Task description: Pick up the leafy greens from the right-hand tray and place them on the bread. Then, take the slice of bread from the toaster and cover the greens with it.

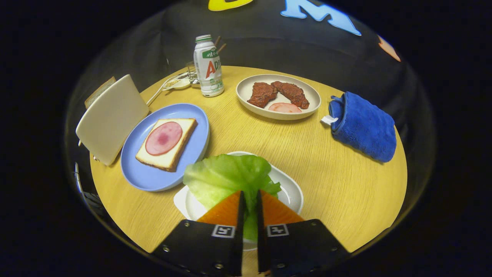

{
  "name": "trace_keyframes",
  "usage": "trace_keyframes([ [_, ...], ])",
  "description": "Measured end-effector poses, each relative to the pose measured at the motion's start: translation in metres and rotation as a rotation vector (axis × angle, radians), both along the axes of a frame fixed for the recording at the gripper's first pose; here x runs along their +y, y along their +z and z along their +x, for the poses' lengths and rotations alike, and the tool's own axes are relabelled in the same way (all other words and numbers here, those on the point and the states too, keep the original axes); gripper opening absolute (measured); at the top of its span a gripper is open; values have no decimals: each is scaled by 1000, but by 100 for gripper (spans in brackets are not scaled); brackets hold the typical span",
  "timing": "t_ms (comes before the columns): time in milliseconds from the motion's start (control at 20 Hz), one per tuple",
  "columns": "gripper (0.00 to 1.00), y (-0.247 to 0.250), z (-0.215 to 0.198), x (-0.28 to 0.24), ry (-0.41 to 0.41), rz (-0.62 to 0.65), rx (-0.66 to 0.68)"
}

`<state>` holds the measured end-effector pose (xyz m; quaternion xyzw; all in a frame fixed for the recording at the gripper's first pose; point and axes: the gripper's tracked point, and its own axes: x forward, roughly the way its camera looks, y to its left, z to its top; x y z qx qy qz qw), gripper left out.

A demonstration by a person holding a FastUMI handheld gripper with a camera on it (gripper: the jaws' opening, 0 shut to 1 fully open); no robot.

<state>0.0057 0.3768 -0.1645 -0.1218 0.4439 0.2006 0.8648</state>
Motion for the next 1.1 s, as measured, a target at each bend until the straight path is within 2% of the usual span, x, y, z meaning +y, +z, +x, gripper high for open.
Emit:
trace_keyframes([
  [50,12,-3,0,-1,5,-1,9],
  [100,11,1,0,0,11,7,7],
  [600,11,71,5,16,40,58,-145],
  [950,11,94,8,21,72,39,-208],
  [1050,0,88,7,7,85,-31,-220],
  [1100,0,83,5,6,74,-21,-206],
])
